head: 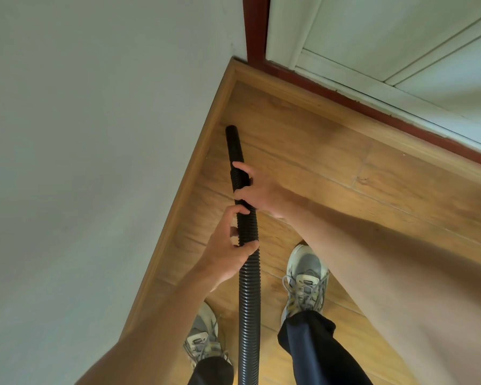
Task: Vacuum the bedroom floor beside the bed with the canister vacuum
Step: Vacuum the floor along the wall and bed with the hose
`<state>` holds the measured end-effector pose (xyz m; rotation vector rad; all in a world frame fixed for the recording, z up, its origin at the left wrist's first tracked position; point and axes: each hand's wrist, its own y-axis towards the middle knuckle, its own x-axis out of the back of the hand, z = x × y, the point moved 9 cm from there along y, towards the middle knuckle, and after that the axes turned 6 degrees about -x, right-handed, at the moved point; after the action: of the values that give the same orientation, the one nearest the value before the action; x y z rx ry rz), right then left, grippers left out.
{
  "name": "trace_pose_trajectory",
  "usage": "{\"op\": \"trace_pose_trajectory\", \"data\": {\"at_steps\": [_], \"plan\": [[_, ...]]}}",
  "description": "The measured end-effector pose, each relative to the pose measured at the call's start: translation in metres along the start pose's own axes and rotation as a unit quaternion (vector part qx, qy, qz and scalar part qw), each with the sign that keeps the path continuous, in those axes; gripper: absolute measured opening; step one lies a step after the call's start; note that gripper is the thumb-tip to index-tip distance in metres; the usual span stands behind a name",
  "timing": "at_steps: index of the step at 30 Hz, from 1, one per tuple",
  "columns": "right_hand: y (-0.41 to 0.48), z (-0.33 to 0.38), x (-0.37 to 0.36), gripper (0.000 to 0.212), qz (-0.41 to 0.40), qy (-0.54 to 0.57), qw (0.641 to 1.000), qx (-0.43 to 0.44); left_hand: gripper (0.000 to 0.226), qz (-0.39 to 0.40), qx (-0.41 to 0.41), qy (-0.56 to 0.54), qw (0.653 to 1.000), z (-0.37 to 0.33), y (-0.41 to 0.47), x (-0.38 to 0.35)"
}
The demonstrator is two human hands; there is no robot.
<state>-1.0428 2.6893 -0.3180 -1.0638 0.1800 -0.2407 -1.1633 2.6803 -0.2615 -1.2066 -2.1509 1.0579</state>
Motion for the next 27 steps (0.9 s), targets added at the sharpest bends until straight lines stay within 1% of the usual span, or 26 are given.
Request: {"op": "trace_pose_trajectory", "data": {"at_steps": [5,11,16,22,27], "plan": [[0.013,0.016,0.003,0.08,-0.01,-0.01,1.0,0.002,0.055,-0.011,-0.01,0.007,1.0,-0.009,0.014,0.01],[0.021,0.027,0.028,0.078,-0.035,-0.005,0.999,0.012,0.056,-0.011,-0.031,0.03,0.999,-0.027,0.036,0.005],[0.021,0.029,0.053,0.075,-0.053,-0.001,0.998,0.017,0.055,0.011,-0.035,0.039,0.999,-0.039,0.05,-0.008],[0.015,0.012,0.085,0.074,-0.089,0.01,0.996,0.005,0.055,0.037,-0.044,0.031,0.998,-0.052,0.059,-0.038],[0.019,0.013,0.094,0.075,-0.086,0.017,0.996,0.002,0.055,0.041,-0.04,0.025,0.998,-0.053,0.064,-0.042]]}}
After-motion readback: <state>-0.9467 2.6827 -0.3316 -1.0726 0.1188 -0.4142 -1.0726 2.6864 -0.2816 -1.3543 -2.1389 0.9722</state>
